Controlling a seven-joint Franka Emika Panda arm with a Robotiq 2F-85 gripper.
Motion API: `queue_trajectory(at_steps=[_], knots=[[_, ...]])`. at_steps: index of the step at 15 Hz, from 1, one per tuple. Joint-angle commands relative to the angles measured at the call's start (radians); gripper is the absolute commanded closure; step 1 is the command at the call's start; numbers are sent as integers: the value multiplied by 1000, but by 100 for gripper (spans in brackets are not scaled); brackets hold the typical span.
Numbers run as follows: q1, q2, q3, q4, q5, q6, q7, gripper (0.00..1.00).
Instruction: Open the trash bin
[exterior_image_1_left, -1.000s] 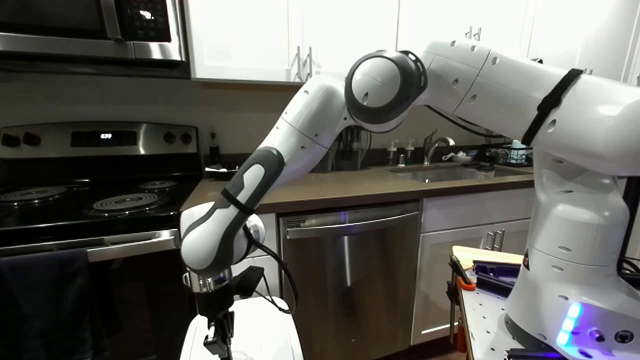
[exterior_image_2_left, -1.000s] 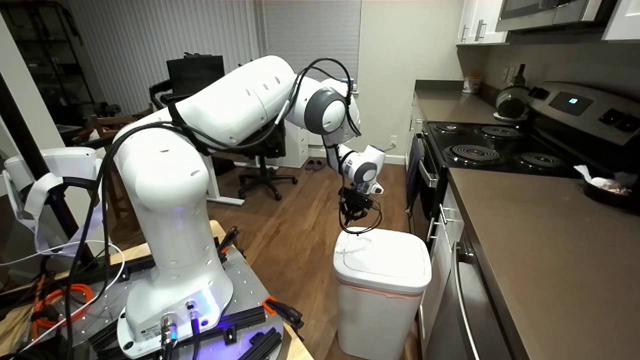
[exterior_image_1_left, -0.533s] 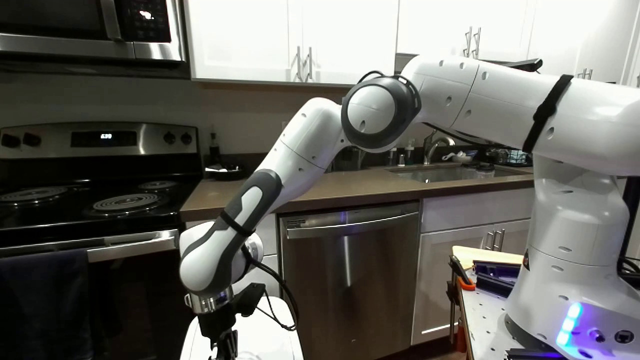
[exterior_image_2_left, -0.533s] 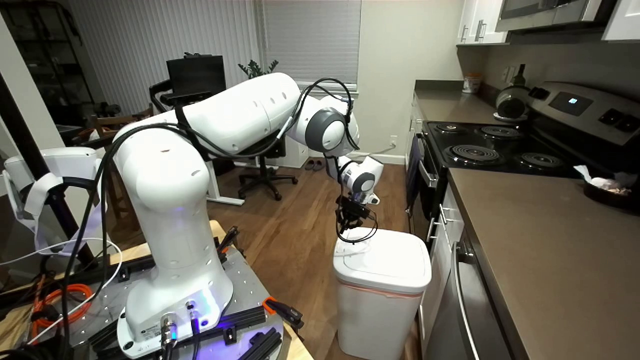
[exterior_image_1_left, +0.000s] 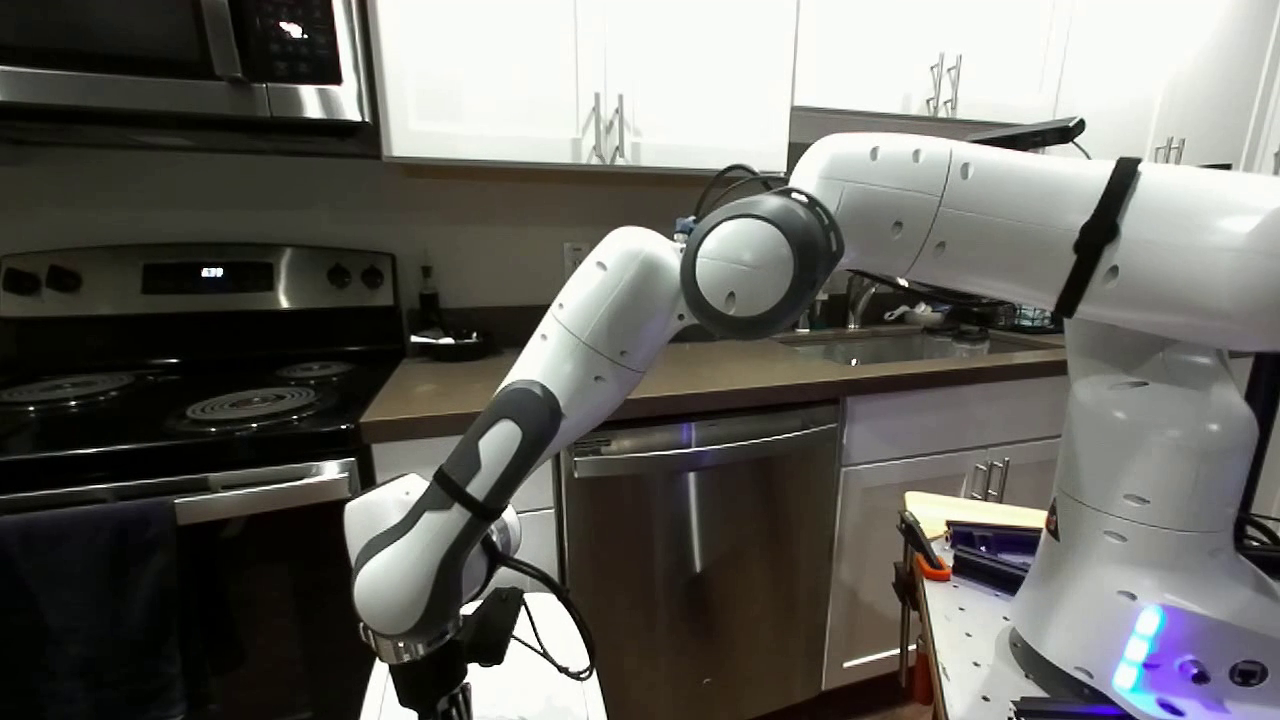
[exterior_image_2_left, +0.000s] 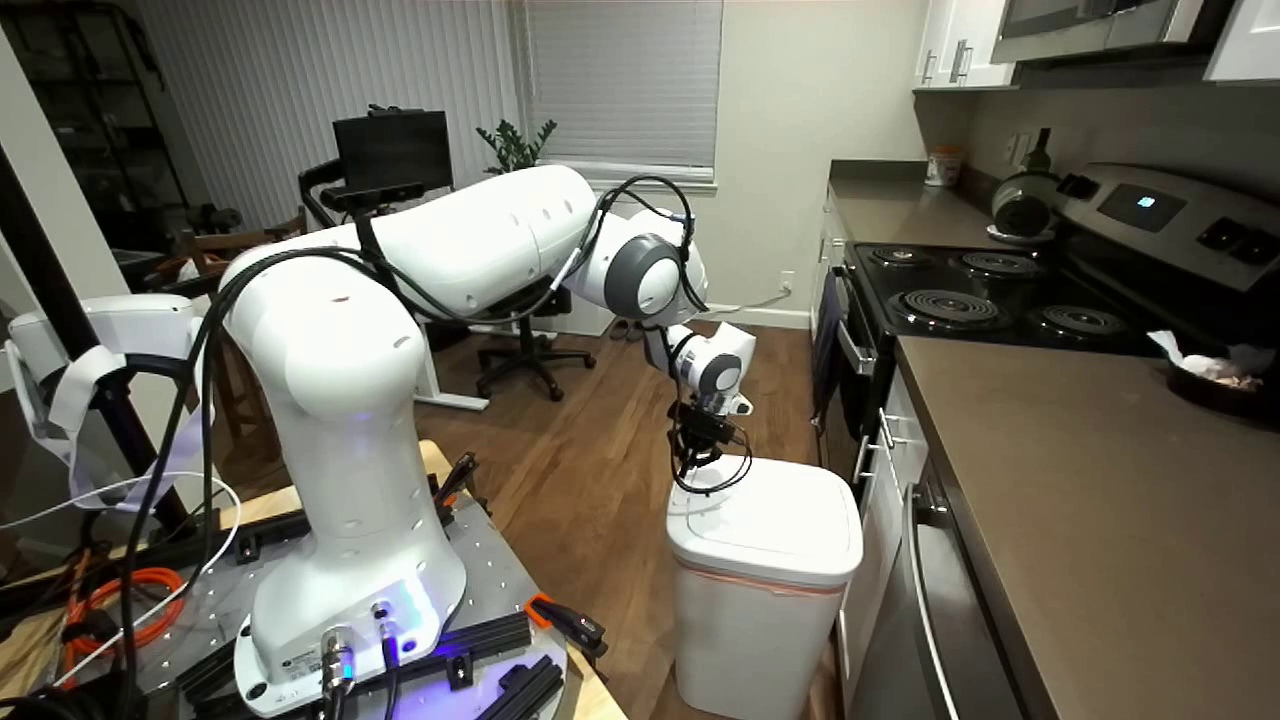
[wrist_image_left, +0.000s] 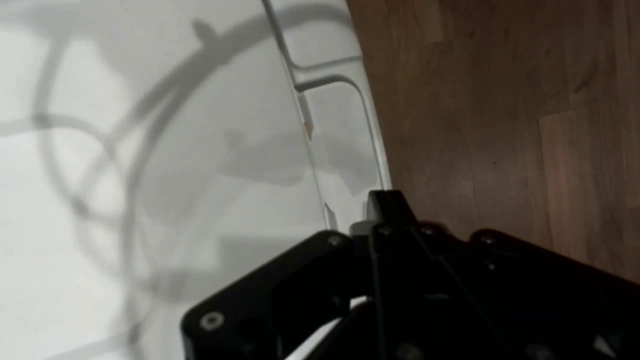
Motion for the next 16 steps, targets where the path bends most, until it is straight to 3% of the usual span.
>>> queue_trajectory(at_steps=[1, 4, 16], knots=[[59, 13, -47, 25, -38, 15, 62, 100], [96, 17, -81, 30, -37, 18, 88, 100], [117, 87, -107, 122, -64, -25, 176, 100]])
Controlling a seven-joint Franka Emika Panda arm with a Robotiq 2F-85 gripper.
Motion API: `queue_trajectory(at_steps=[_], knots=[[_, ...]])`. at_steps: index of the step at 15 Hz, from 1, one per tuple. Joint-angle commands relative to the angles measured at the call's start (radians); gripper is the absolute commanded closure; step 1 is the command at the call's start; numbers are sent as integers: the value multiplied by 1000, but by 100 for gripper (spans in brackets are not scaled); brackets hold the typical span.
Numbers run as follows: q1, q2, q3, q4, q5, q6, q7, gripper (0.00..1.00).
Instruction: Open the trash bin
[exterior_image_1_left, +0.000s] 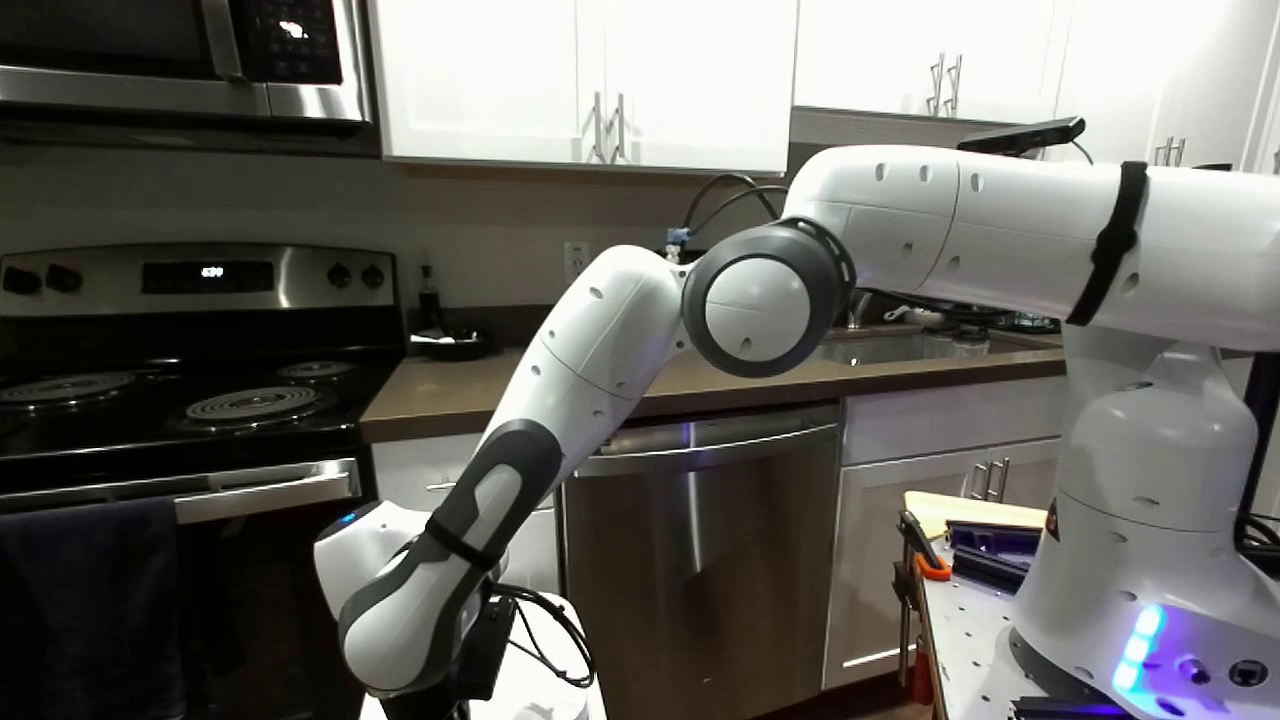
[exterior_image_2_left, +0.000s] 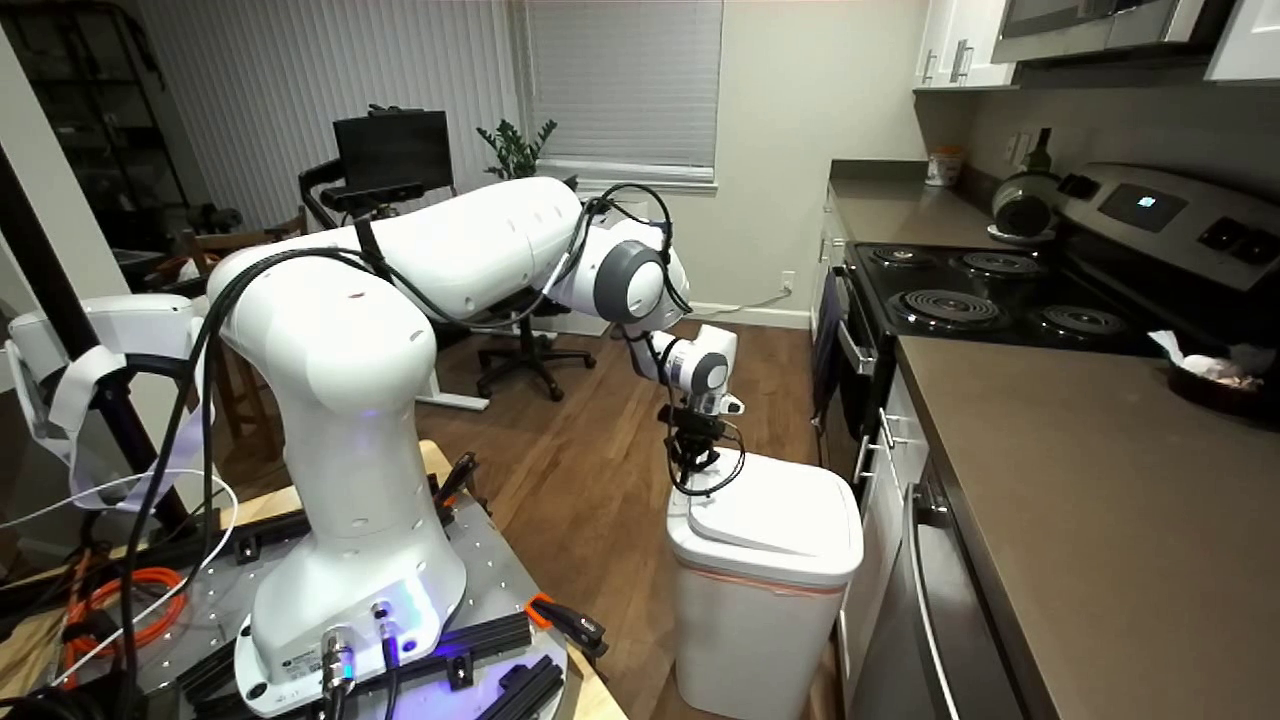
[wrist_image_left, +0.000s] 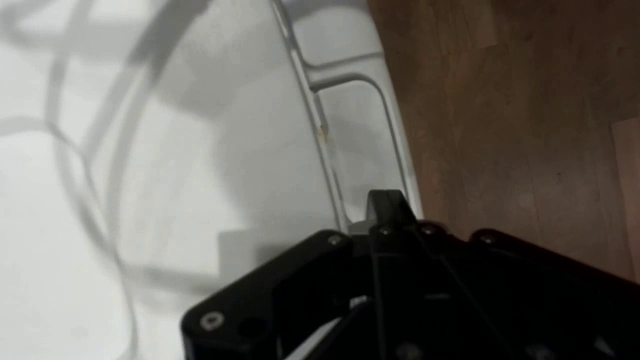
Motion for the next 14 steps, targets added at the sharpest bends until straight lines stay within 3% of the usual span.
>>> queue_trajectory(at_steps=[1, 7, 10, 14], knots=[[20, -12, -30, -11, -16, 23, 39, 100], [52, -233, -64, -271, -21, 199, 51, 100], [50, -360, -63, -392, -13, 170, 24, 100], [59, -550, -76, -568, -82, 195, 113, 100]])
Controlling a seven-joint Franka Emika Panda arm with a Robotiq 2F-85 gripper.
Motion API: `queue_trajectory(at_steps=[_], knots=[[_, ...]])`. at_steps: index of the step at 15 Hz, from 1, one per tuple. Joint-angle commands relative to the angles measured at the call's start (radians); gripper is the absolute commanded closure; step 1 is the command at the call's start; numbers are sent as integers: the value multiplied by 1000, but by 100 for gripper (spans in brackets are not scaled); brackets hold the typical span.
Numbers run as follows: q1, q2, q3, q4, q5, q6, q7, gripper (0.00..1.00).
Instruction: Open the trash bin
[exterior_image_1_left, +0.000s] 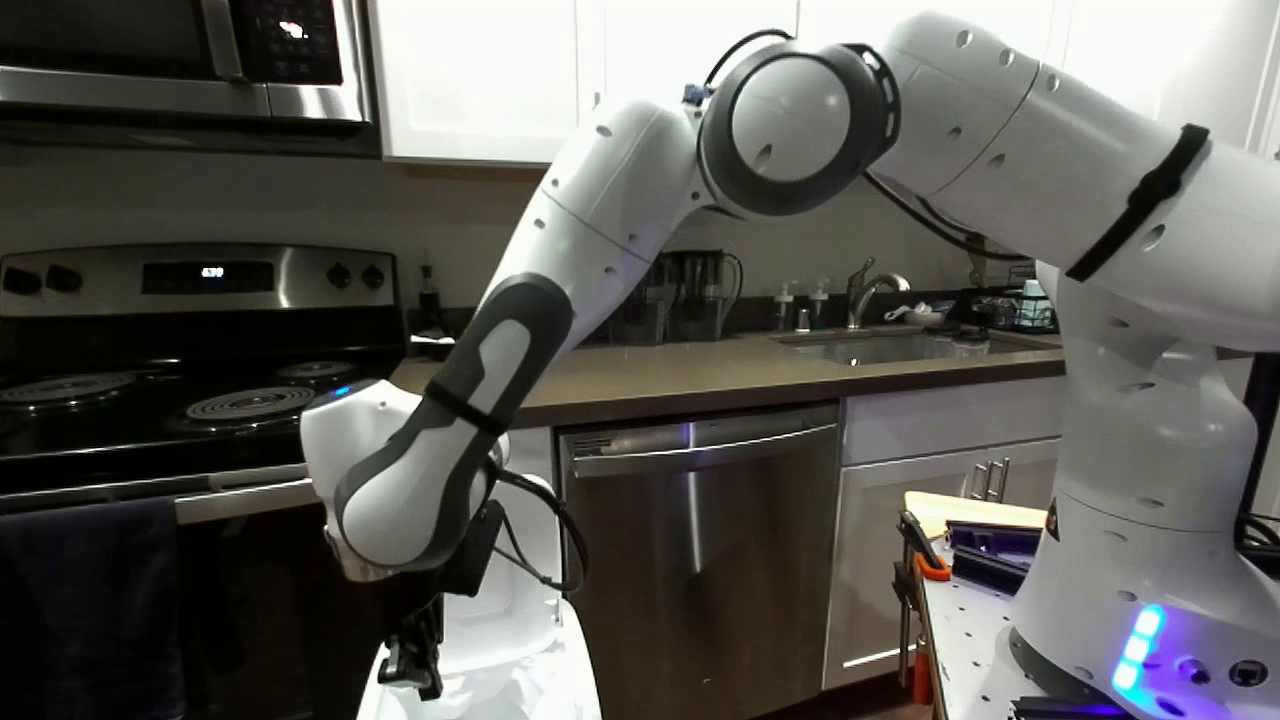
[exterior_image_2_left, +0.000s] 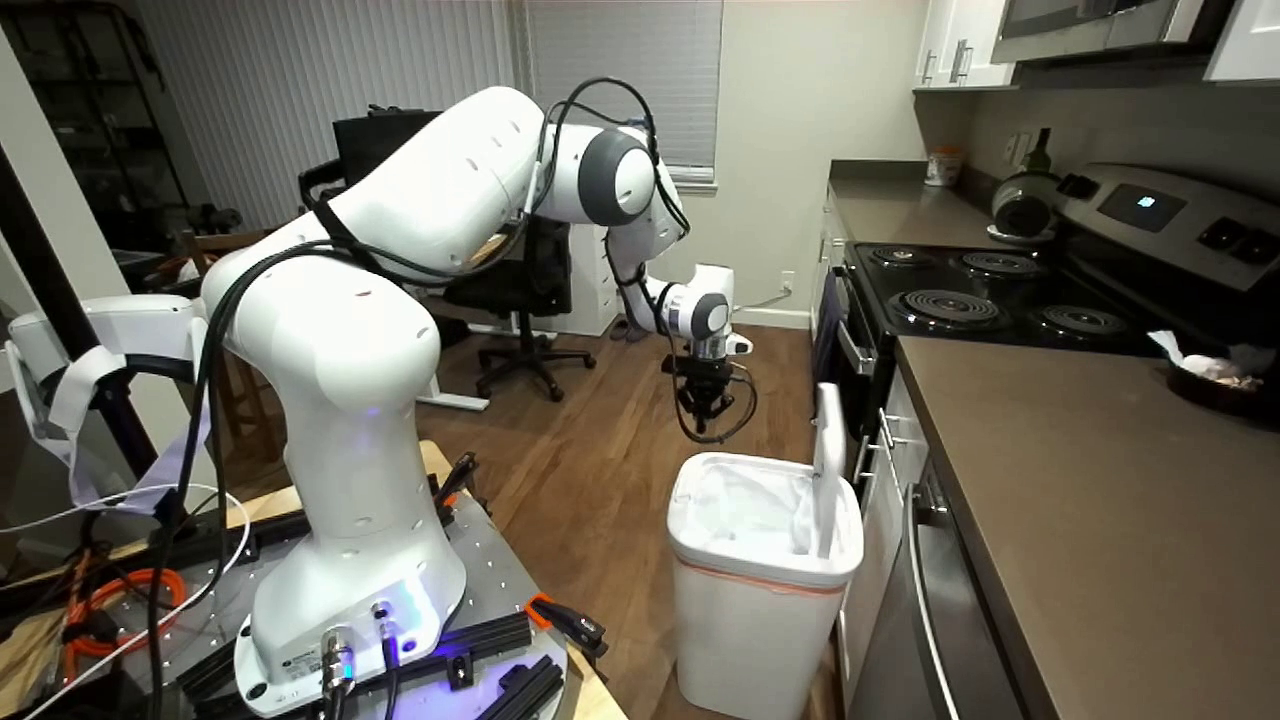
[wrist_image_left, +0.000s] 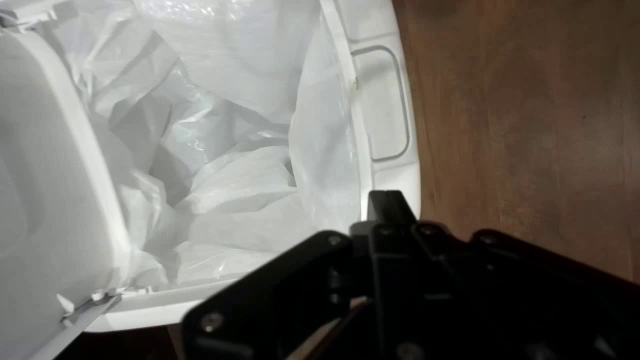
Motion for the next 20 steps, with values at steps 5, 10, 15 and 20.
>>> queue_trajectory(at_steps=[5, 10, 15, 20], knots=[[40, -381, -41, -385, -145, 69, 177, 73], [14, -543, 4, -536, -151, 68, 173, 43], [-12, -667, 30, -661, -132, 81, 166, 11], [-56, -745, 55, -750, -112, 114, 148, 0]])
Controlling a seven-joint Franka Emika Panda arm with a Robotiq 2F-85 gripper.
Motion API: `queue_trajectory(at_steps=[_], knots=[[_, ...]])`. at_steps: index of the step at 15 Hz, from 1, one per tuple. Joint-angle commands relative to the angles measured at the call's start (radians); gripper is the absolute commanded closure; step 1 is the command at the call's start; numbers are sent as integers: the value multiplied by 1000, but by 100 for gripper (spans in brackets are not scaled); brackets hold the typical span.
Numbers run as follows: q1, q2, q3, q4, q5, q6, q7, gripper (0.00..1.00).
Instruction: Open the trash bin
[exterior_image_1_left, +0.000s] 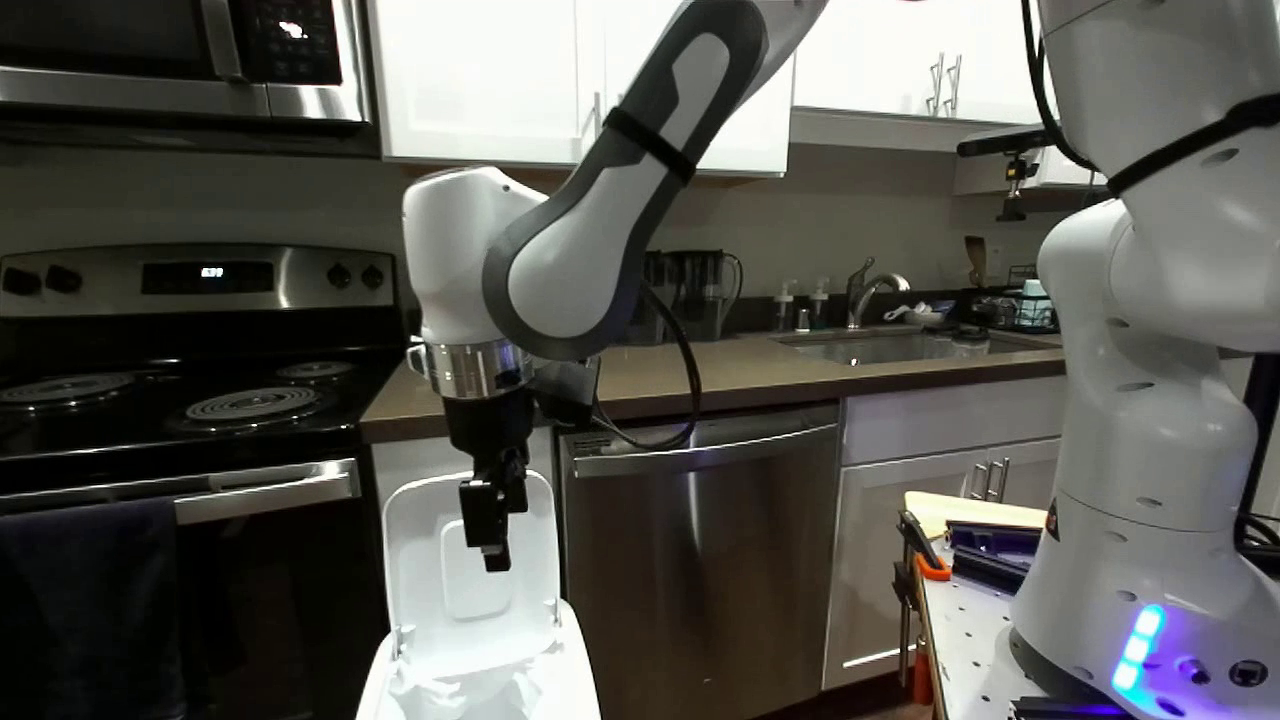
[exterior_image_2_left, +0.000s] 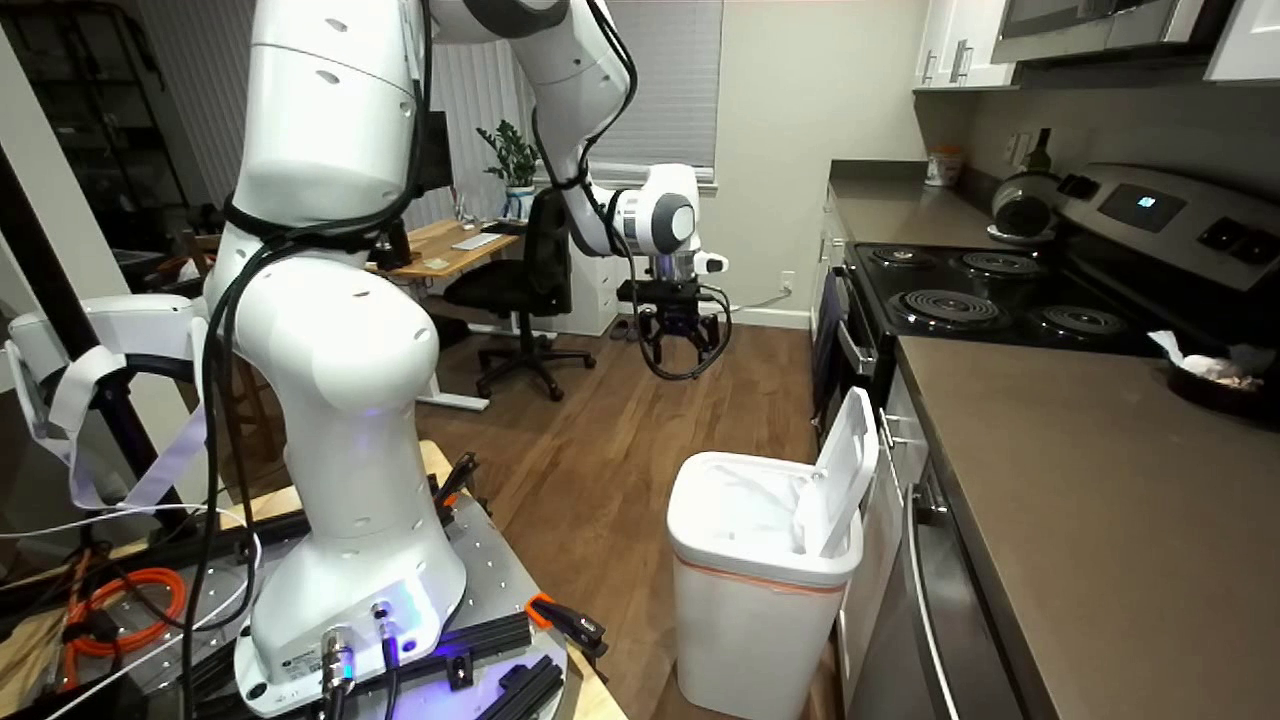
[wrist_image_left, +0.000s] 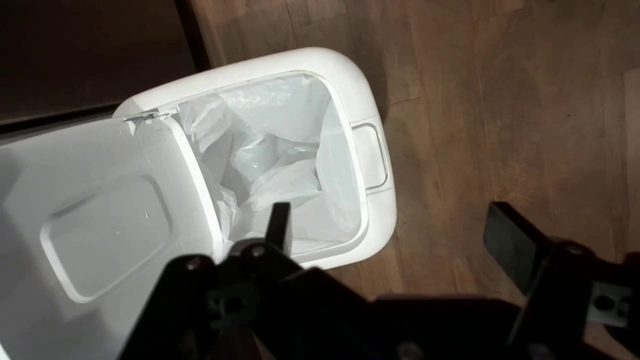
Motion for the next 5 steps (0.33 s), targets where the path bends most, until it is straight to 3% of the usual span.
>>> queue_trajectory(at_steps=[1, 5], knots=[[-47, -77, 33, -89, 16, 43, -11, 0], [-48, -44, 34, -51, -6, 13, 5, 0]])
